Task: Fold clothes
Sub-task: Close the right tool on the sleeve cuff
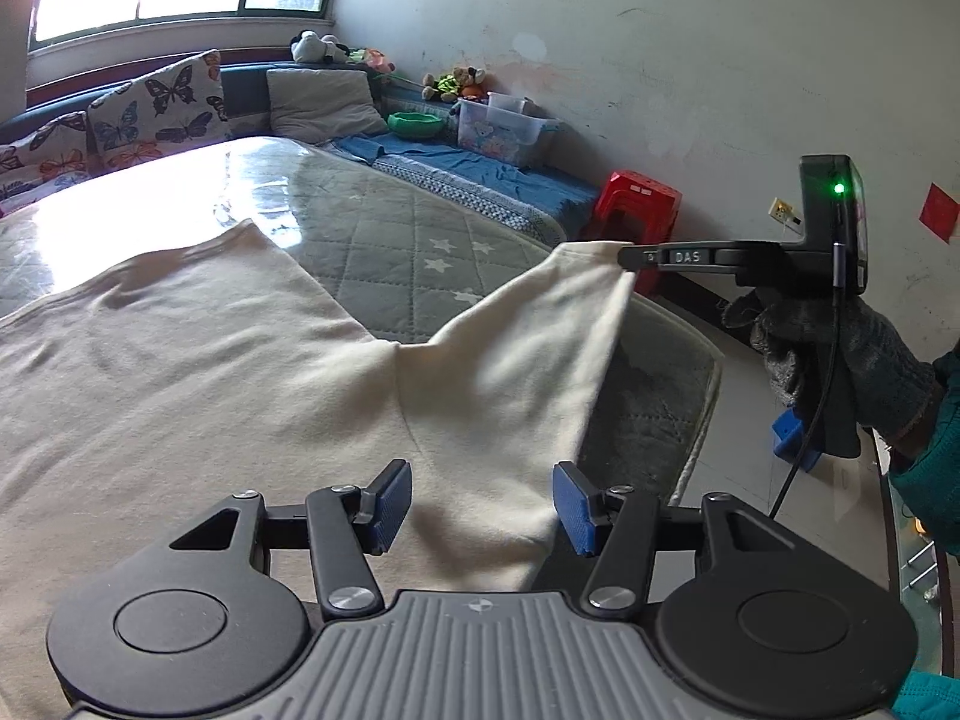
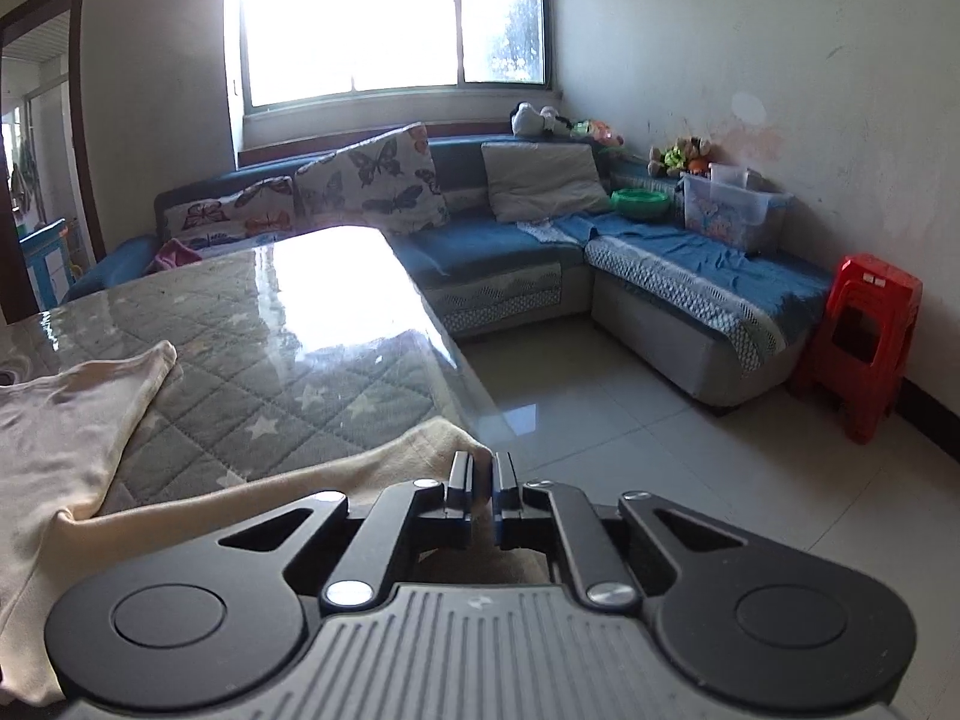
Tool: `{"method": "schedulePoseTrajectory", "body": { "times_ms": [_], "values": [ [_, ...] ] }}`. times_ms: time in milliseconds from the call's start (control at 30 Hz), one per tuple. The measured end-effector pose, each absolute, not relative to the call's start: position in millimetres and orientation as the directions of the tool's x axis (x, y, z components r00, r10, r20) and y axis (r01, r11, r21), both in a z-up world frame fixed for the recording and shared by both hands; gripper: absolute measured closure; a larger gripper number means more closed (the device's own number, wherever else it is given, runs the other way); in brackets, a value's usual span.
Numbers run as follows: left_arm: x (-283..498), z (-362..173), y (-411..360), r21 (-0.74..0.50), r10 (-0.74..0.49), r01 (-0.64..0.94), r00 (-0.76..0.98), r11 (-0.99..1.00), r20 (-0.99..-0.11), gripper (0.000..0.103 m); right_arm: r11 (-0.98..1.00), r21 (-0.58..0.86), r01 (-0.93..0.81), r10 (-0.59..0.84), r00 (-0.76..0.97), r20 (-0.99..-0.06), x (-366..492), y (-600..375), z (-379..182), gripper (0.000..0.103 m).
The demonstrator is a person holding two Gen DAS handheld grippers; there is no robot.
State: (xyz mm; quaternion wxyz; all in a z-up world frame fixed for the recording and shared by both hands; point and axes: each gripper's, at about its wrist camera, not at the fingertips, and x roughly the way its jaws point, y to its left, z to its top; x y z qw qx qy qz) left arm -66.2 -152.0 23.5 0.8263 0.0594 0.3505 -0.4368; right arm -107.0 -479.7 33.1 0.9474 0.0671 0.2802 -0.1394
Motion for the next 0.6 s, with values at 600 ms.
{"method": "schedulePoseTrajectory", "body": {
  "times_ms": [600],
  "values": [
    [-65.8, 23.8, -157.8, -0.207, -0.679, 0.767, 0.366, 0.608, -0.636, 0.047, 0.948, 0.083, 0.308, -0.203, 0.783, -0.588, -108.3, -483.6, 17.2, 0.096]
  ]
}}
